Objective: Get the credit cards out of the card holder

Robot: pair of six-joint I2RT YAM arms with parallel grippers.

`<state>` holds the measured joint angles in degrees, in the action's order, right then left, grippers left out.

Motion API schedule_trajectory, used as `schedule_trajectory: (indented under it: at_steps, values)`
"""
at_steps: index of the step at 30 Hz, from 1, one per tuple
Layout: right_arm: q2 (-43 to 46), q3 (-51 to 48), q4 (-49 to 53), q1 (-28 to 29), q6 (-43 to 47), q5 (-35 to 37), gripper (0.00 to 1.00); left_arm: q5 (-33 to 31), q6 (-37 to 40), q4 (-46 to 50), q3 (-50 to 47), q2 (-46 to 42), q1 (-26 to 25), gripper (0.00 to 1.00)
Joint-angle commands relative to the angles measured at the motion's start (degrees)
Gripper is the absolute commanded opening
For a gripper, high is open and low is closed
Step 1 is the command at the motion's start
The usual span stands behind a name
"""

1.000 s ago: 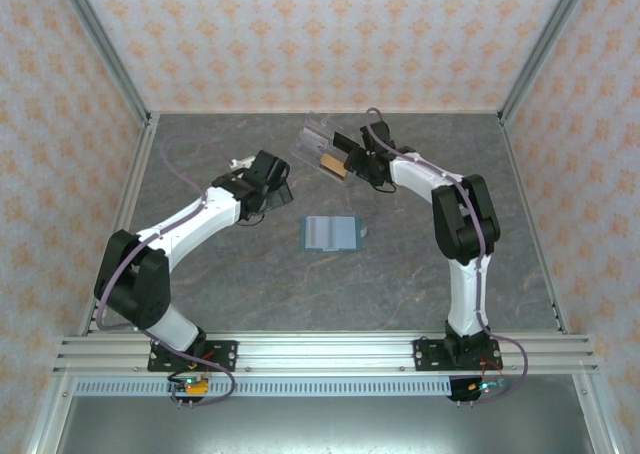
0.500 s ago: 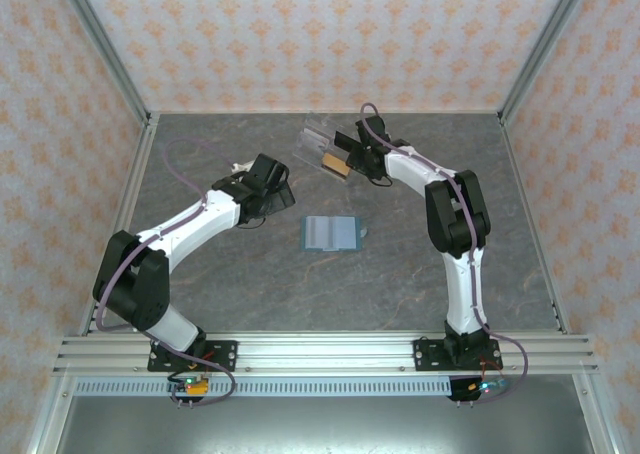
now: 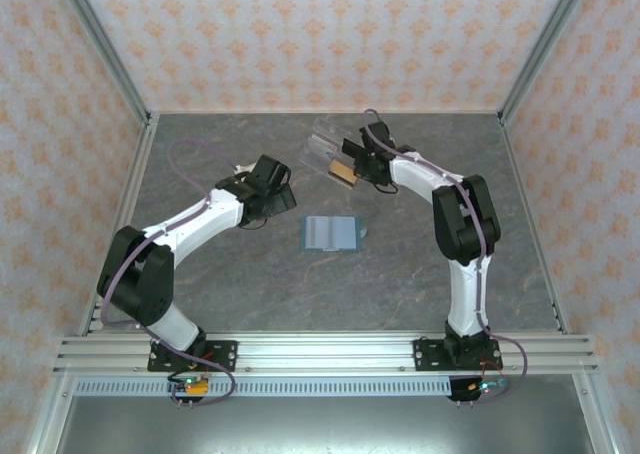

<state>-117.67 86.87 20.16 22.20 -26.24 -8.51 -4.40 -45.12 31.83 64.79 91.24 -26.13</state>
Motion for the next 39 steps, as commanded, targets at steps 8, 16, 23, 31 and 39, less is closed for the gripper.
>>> schedule_trajectory:
  at_steps: [8, 16, 23, 31, 39]
  values:
    - [12.01, -13.61, 2.76, 0.13, 4.22, -0.35, 0.22, 1.54, -0.88, -0.72, 0.24, 0.95, 0.24, 1.00]
    - [16.87, -15.68, 4.13, 0.08, 5.32, -1.16, 0.28, 4.30, 0.26, -1.98, 0.09, 0.89, -0.12, 1.00]
    - [27.17, -18.93, 7.47, 3.14, 7.36, -1.10, 0.50, 3.24, 1.79, -0.67, -0.88, -0.79, -0.41, 1.00]
    - [25.98, -21.09, 7.97, 14.89, 5.65, -1.37, 0.61, 0.55, -1.27, -0.77, -4.64, -3.23, 1.07, 1.00]
    - [14.77, -16.03, 9.22, 19.54, 5.59, -1.34, 0.59, 2.65, -3.17, -2.95, -7.90, -4.58, 2.18, 1.00]
